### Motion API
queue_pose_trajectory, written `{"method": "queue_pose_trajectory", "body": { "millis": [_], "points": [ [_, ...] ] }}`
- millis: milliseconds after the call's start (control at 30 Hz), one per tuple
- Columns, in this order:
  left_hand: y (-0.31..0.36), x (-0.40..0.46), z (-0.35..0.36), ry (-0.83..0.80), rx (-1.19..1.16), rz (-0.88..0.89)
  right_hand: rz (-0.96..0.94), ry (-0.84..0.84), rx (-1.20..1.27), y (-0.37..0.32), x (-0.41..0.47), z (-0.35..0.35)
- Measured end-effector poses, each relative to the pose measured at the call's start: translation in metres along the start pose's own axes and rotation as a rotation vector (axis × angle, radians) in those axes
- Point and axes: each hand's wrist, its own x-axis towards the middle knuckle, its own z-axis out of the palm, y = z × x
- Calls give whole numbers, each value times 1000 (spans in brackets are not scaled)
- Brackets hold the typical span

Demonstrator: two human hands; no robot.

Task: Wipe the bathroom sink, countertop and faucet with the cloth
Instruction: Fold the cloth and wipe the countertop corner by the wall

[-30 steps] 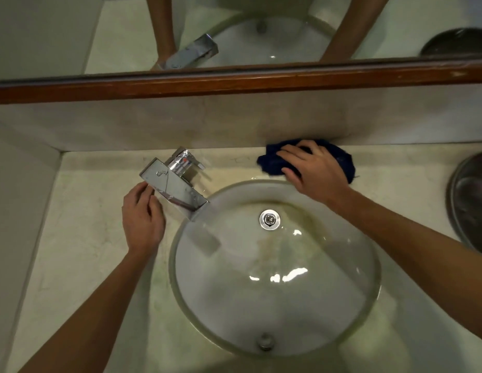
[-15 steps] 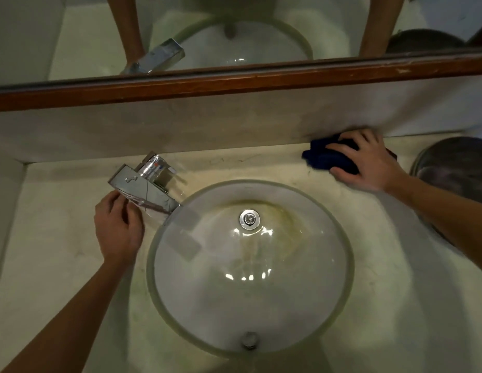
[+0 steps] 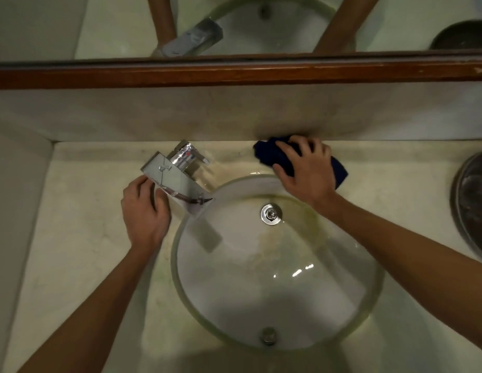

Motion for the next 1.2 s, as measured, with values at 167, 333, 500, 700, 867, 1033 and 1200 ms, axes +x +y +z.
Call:
{"method": "queue_pose_trajectory", "body": {
  "millis": [167,333,500,700,867,1033,1200],
  "points": [
    [0,1,-1,-18,-20,-16,-220,1,109,-82,33,18],
    [-3,2,0,-28,-63,-16,-511,-60,161,-102,45,26],
    [-8,1,0,-16,-60,18,-810,-119,211,-83,42,27],
    [-10,0,2,18,-169,-26,-782,-13,220,-126,31,33],
    [-11,-1,0,82,-274,-85,-753,-2,232,-132,23,35],
    [-6,-3,-2,53,-204,-104,-926,19,181,-122,32,39],
    [-2,-5,-3,38,-166,-103,-741,14,145,-74,34,31]
  ]
}}
